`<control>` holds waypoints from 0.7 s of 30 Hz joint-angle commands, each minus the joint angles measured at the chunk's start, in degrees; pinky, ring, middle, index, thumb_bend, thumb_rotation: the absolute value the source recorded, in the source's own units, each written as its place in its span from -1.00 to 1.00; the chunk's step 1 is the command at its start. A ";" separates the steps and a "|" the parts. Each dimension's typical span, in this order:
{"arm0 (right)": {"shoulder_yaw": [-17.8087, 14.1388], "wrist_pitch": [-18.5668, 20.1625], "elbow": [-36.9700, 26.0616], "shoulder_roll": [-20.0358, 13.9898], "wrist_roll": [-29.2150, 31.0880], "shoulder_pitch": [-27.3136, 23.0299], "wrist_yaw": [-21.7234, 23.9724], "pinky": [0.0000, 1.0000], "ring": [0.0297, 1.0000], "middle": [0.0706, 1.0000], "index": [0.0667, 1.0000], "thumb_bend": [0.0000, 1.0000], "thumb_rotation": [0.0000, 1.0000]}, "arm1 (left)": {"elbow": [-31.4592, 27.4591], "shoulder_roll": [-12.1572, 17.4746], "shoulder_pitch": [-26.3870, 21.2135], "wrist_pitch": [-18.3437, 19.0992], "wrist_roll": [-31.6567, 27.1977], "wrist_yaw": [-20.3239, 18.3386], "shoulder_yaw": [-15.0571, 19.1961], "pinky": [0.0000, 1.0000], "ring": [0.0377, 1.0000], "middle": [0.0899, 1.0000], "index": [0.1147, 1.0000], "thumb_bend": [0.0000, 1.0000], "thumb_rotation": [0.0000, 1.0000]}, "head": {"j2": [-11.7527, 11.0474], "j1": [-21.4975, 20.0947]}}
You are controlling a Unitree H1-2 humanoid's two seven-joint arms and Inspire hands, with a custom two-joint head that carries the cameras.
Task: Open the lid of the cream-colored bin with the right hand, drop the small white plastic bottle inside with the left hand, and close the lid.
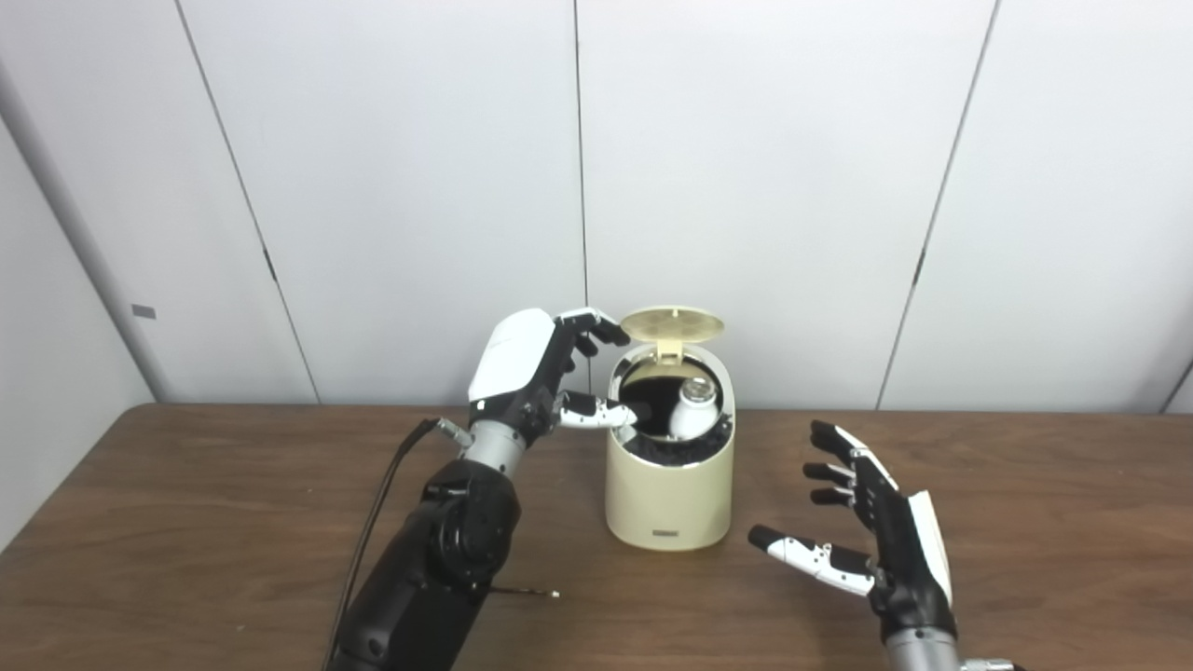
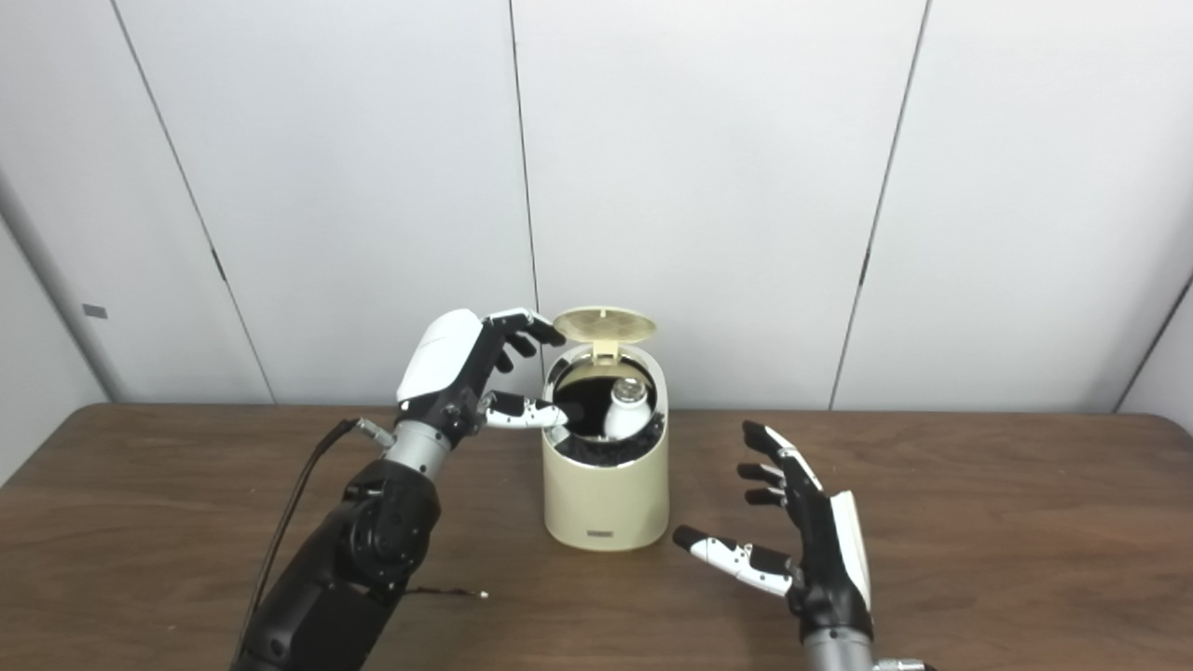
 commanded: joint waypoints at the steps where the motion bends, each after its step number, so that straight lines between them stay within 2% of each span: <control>1: 0.07 -1.34 -2.43 0.21 -0.47 -2.00 -0.56 0.29 0.46 0.64 0.61 0.51 -0.60 | -1.66 0.82 -1.53 -0.10 0.36 0.30 0.15 0.06 0.27 0.32 0.28 0.78 -0.87 | 0.00 0.05; 12: 0.05 -0.83 -2.80 0.37 -0.38 -1.91 -0.47 0.29 0.46 0.64 0.61 0.51 -0.63 | -2.43 0.78 -1.21 -0.09 0.03 0.38 0.39 0.06 0.28 0.35 0.32 0.76 -0.86 | 0.05 0.15; 14: 0.06 -0.72 -2.92 0.35 -0.58 -1.89 -0.55 0.29 0.46 0.64 0.61 0.51 -0.63 | -2.67 0.44 -0.59 -1.81 -1.99 1.01 1.37 0.03 0.26 0.32 0.29 0.74 -0.88 | 0.17 0.23; 18: 0.04 -0.94 -2.80 0.23 -0.73 -1.85 -0.70 0.28 0.46 0.63 0.61 0.52 -0.61 | -3.72 -0.74 1.03 -5.25 -6.98 2.27 3.96 -0.10 0.13 0.19 0.14 0.53 -0.95 | 0.00 0.31; 19: -0.01 -1.01 -2.73 0.22 -0.62 -1.84 -0.71 0.28 0.45 0.63 0.61 0.52 -0.61 | -3.84 -1.42 1.62 -7.10 -10.04 2.46 5.37 -0.12 0.11 0.17 0.12 0.51 -0.96 | -0.03 0.33; 20: -0.09 -1.16 -2.55 0.15 -0.45 -1.84 -0.70 0.28 0.46 0.63 0.61 0.52 -0.62 | -4.14 -2.12 2.30 -8.33 -13.86 1.96 6.98 -0.17 0.06 0.13 -0.01 0.27 -0.93 | -0.06 0.38; 21: -0.17 -1.37 -2.33 0.02 -0.33 -1.85 -0.71 0.28 0.46 0.64 0.62 0.51 -0.62 | -4.65 -2.82 2.98 -8.96 -17.49 1.26 8.57 -0.21 0.01 0.08 -0.09 0.12 -0.91 | -0.10 0.34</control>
